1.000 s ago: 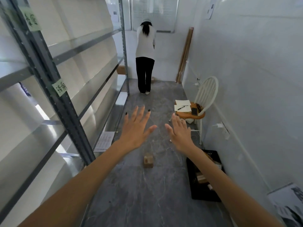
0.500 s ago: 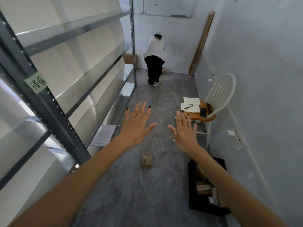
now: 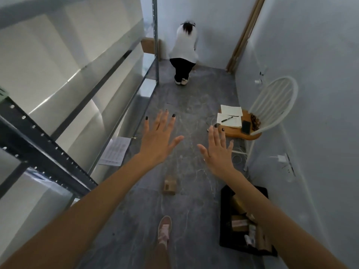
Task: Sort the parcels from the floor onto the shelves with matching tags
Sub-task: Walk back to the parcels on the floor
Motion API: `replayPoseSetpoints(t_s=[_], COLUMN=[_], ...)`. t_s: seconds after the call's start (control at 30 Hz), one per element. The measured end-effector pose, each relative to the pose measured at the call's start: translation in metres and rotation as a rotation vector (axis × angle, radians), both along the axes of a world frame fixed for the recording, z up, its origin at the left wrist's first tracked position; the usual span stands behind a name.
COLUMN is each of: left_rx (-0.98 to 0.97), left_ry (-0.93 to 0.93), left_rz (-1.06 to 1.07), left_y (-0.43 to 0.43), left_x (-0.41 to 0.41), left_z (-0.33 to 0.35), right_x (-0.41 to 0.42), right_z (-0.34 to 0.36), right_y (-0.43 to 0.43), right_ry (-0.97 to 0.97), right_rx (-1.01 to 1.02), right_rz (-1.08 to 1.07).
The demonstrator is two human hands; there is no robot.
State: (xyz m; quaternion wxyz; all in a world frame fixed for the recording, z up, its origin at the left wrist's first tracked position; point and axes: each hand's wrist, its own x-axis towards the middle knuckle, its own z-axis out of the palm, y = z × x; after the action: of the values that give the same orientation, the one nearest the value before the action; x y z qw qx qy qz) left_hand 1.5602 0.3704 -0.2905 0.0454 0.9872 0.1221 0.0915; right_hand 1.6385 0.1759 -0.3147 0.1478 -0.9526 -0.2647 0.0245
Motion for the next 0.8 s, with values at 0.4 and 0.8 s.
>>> replayPoseSetpoints(t_s=[0.4,0.8], left_rx=[-0.104,-0.264], left_ry=[0.117,0.377], left_rz=[-0.019,0.043], left_y=[0.08,0.094], left_x=[0.101,0.138], left_z=[-0.056,-0.177], right_x=[0.097,0.147], right_z=[-0.064,-0.179], right_y=[0.079,0.112], right_ry=[0.286,0.585], right_rx=[-0.006,-0.015], right_rz=[-0.063,-0.046])
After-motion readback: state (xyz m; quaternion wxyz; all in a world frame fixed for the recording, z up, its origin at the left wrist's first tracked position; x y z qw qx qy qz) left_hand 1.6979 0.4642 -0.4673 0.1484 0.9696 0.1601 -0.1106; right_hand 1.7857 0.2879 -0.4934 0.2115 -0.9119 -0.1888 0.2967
